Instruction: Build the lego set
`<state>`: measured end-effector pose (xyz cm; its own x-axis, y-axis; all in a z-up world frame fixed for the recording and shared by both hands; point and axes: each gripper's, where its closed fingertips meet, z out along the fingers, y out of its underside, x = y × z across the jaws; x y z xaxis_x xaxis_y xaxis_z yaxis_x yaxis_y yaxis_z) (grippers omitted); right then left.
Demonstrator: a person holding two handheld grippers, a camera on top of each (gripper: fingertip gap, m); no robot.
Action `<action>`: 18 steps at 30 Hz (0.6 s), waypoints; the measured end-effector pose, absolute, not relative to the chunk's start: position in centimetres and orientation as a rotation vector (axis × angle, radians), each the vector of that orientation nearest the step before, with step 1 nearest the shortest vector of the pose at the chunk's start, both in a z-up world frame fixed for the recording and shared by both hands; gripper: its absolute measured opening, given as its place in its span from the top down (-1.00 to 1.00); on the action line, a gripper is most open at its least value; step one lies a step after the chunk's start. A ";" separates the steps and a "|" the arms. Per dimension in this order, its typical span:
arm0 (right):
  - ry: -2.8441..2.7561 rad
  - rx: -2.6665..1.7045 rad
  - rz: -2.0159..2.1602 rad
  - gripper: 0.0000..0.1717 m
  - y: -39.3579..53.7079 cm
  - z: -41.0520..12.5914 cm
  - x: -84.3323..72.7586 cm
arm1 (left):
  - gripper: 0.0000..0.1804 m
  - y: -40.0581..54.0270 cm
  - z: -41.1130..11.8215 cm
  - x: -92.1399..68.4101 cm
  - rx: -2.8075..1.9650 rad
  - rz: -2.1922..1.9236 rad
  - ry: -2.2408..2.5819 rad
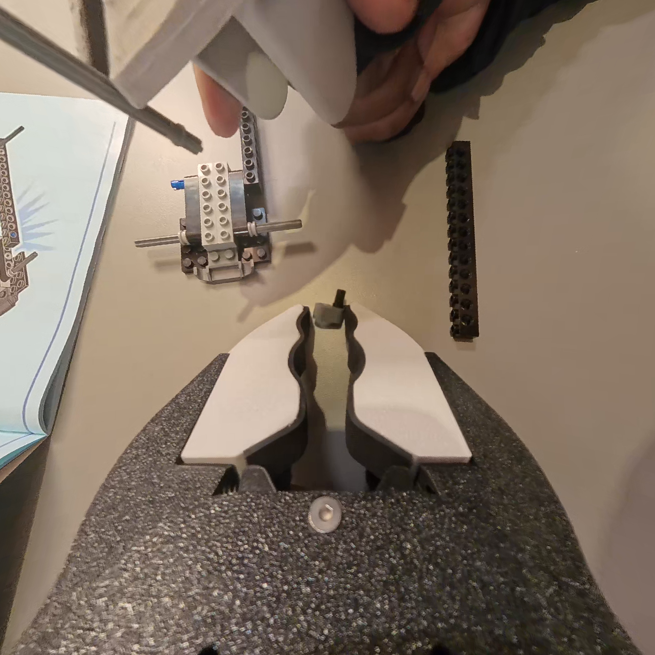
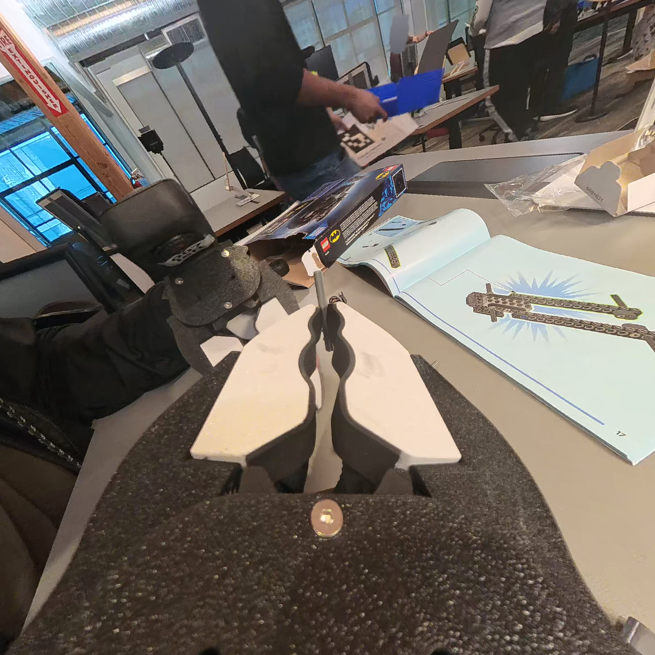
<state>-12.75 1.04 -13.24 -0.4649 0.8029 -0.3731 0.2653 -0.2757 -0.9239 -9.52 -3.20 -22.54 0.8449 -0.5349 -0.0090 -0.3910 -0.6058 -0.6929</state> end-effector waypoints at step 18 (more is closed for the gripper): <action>-1.446 -1.172 1.901 0.97 0.2 -11.3 -11.9 | 0.74 0.0 -15.2 -10.5 -1.884 -0.620 0.155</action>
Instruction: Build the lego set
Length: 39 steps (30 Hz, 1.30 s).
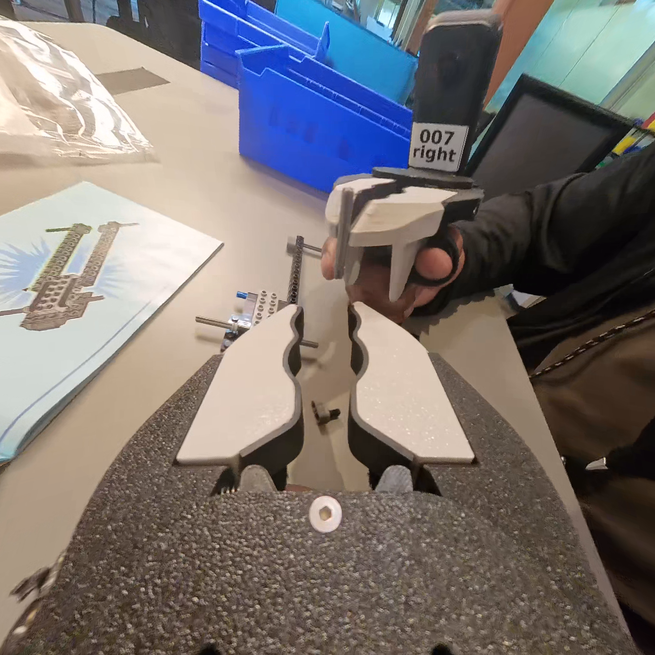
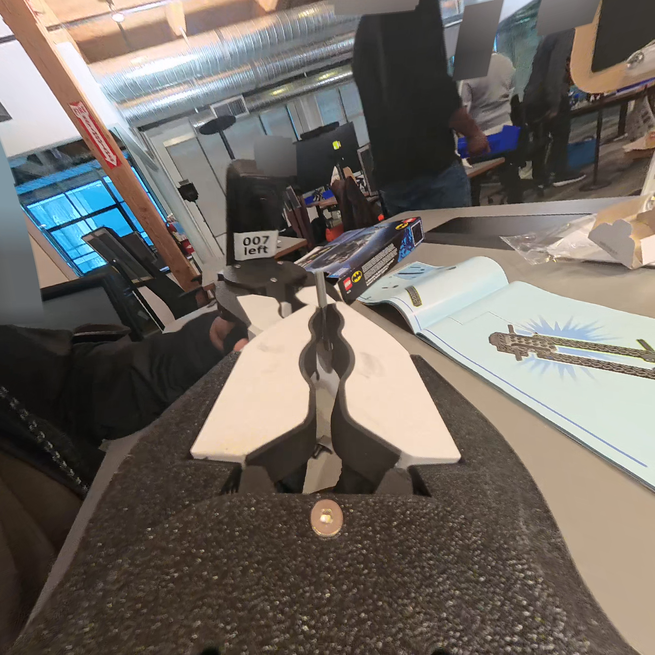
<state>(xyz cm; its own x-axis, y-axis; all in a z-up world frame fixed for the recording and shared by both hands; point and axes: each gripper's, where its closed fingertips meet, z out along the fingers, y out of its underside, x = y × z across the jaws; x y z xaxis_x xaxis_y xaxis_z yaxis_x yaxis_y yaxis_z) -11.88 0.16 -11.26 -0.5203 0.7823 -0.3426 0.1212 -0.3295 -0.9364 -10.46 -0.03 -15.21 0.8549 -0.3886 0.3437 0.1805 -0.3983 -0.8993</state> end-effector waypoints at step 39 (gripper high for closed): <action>-1.962 -0.573 1.205 0.60 -2.5 -15.2 -9.7 | 0.95 -1.9 -18.2 -9.7 -2.020 -0.041 0.723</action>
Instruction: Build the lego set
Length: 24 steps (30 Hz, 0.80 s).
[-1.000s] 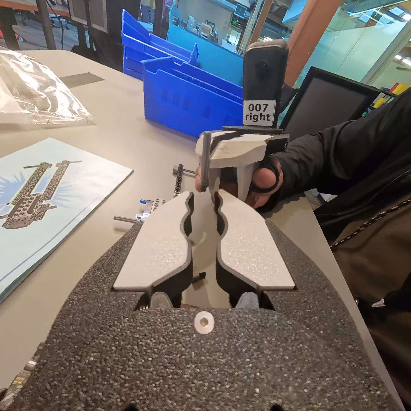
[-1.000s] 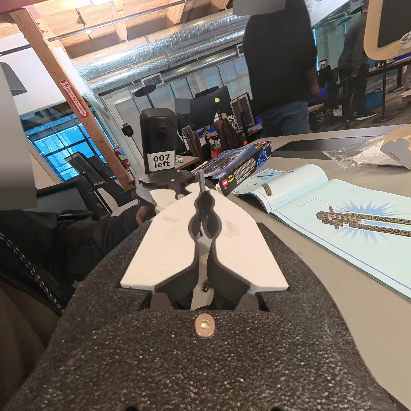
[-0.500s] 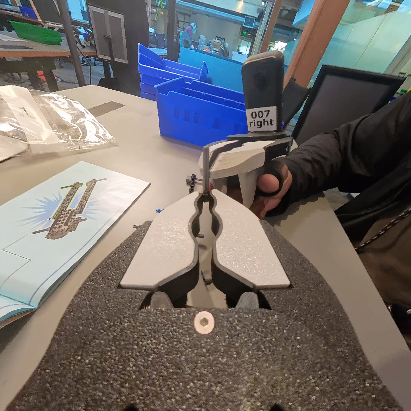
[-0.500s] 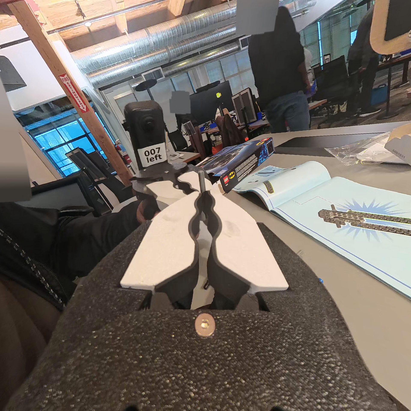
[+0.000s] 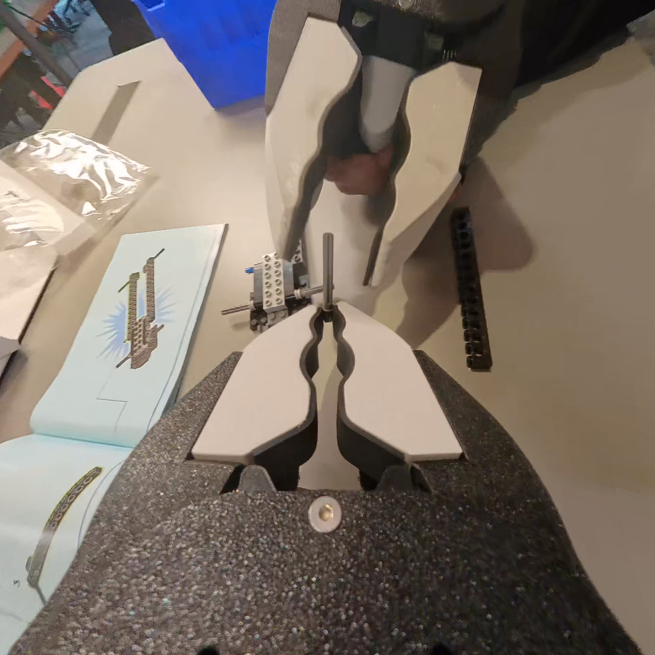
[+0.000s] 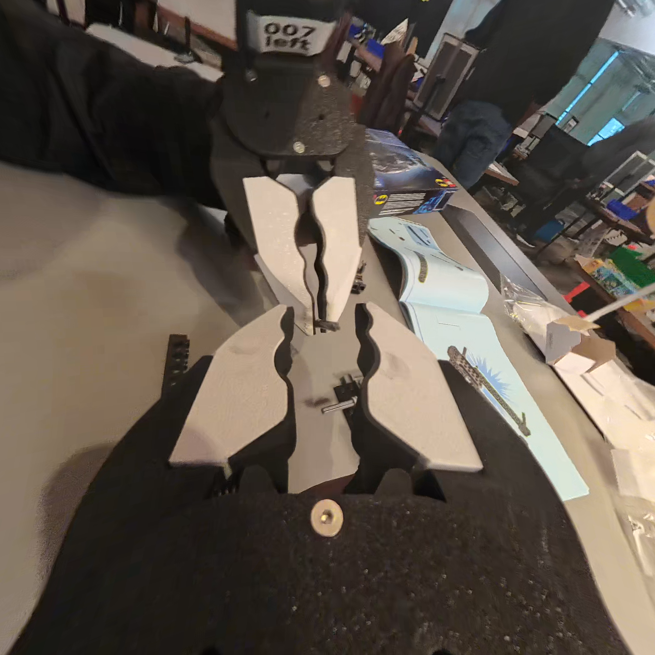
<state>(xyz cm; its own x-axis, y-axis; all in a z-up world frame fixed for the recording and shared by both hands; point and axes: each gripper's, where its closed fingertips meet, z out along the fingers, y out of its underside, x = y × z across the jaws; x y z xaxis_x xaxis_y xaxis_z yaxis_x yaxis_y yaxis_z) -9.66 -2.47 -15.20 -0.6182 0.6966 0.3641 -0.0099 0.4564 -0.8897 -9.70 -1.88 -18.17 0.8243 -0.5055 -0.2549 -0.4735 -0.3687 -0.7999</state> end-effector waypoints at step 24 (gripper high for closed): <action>-2.061 -0.392 0.919 0.95 -3.0 -17.9 -9.2 | 0.93 -2.5 -19.0 -9.0 -2.037 0.071 0.852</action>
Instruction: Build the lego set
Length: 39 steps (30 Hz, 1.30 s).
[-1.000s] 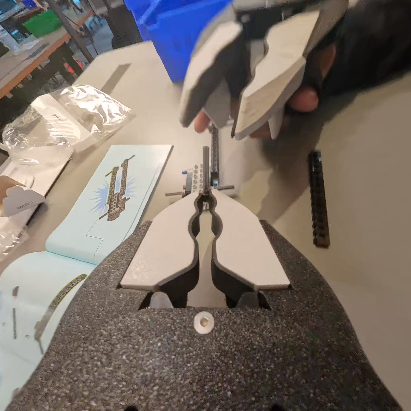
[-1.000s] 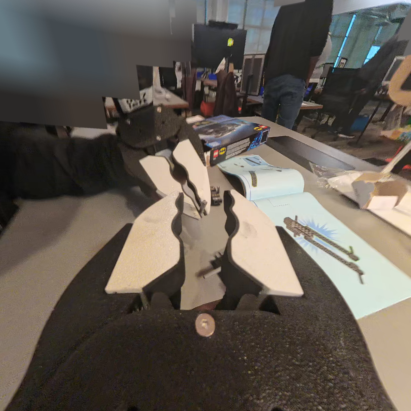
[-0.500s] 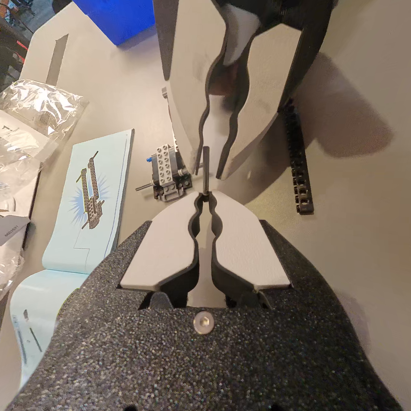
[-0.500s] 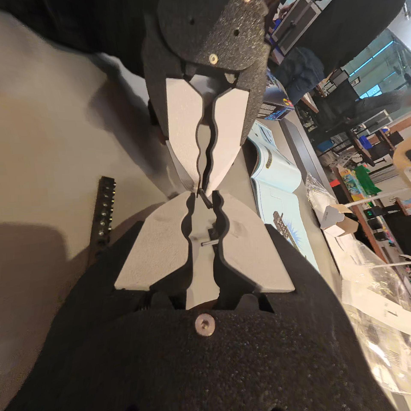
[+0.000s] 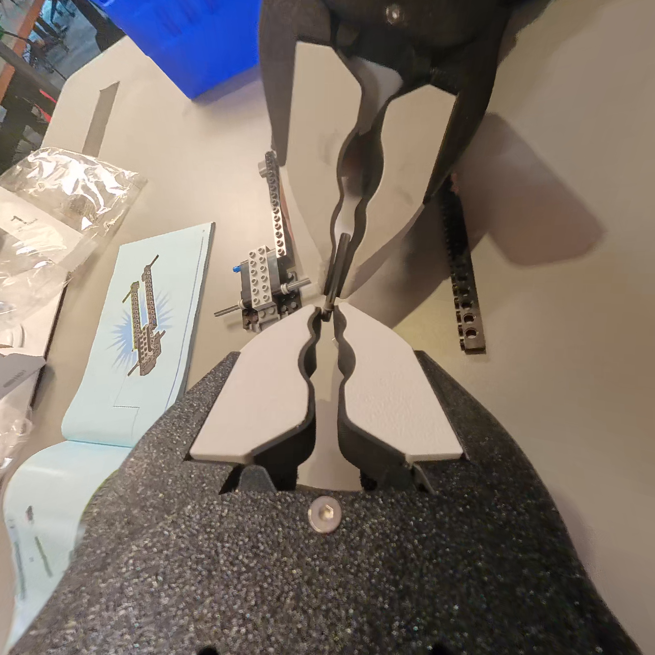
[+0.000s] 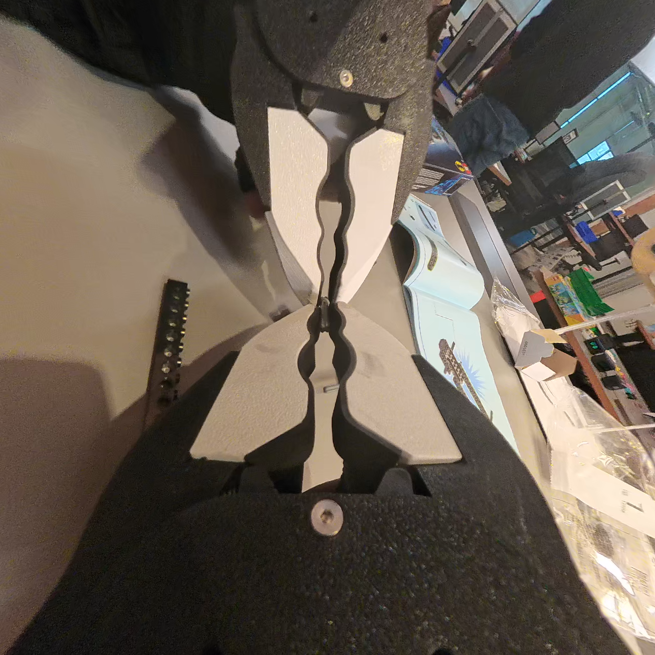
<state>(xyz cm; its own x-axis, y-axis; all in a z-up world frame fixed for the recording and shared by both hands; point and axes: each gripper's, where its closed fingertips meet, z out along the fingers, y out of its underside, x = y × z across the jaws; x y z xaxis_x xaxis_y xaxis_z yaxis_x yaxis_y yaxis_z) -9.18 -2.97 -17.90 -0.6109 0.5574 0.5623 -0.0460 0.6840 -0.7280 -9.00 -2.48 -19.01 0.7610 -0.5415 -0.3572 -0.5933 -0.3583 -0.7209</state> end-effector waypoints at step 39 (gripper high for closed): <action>-1.877 -0.361 1.171 0.94 -3.3 -14.6 -8.5 | 0.94 -2.9 -14.8 -7.6 -1.846 -1.016 0.260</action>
<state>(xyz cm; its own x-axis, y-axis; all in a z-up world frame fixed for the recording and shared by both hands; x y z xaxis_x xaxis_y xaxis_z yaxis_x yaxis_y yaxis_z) -8.51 -3.29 -14.55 -0.5793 0.6281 0.5195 -0.1904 0.5154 -0.8355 -7.59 -2.87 -14.80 0.6277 -0.5701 0.5301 0.2451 -0.5016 -0.8297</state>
